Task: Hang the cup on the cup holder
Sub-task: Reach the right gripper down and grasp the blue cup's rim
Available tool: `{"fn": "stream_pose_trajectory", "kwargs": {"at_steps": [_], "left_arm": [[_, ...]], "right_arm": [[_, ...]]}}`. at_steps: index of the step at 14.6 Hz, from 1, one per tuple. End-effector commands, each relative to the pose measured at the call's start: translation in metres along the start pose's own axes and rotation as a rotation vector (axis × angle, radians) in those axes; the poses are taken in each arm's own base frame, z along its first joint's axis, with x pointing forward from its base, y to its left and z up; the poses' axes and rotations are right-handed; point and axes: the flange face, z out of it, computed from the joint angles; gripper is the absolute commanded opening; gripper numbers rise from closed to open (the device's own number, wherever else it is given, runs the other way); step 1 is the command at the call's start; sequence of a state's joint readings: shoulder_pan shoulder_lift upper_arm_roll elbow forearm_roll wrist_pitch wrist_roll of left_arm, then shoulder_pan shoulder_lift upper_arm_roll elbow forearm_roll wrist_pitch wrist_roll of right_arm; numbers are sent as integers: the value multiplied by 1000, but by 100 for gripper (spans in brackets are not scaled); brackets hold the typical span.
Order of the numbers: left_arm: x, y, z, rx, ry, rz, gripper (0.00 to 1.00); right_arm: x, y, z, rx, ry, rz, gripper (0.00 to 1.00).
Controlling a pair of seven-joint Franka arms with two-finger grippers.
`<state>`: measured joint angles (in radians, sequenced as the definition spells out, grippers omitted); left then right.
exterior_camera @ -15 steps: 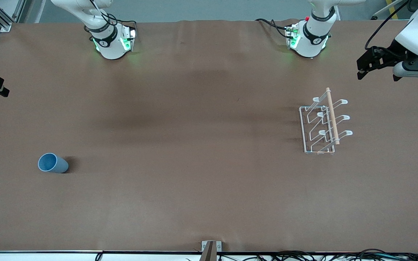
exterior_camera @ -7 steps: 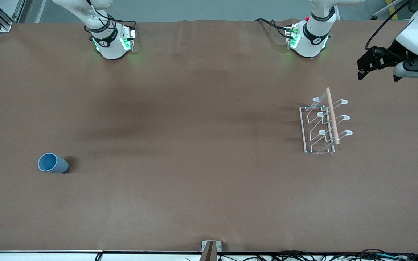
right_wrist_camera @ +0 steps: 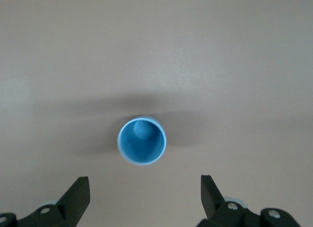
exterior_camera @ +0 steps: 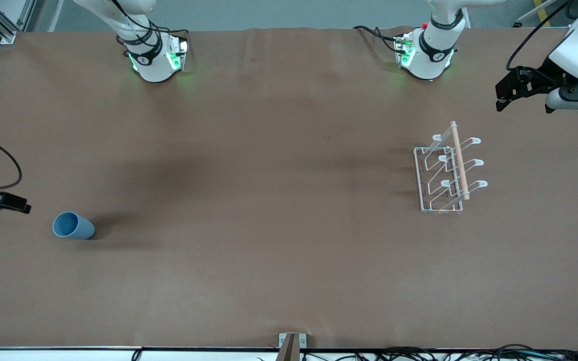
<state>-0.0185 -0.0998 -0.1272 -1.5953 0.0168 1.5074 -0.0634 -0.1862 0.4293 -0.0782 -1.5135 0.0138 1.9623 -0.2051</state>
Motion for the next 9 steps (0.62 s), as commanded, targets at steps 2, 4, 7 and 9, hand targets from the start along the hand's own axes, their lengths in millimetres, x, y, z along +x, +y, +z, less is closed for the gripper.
{"fn": "stream_pose_trajectory", "kwargs": {"at_steps": [2, 4, 7, 9], "left_arm": [[1, -1, -4, 3, -3, 12, 100], [1, -1, -4, 3, -3, 12, 100], [1, -2, -4, 3, -3, 11, 100], [1, -1, -4, 3, -4, 12, 100]], "right_arm": [[14, 14, 60, 6, -3, 0, 98], [15, 16, 93, 11, -35, 3, 97], [8, 22, 126, 21, -82, 12, 93], [6, 23, 138, 18, -72, 14, 90]]}}
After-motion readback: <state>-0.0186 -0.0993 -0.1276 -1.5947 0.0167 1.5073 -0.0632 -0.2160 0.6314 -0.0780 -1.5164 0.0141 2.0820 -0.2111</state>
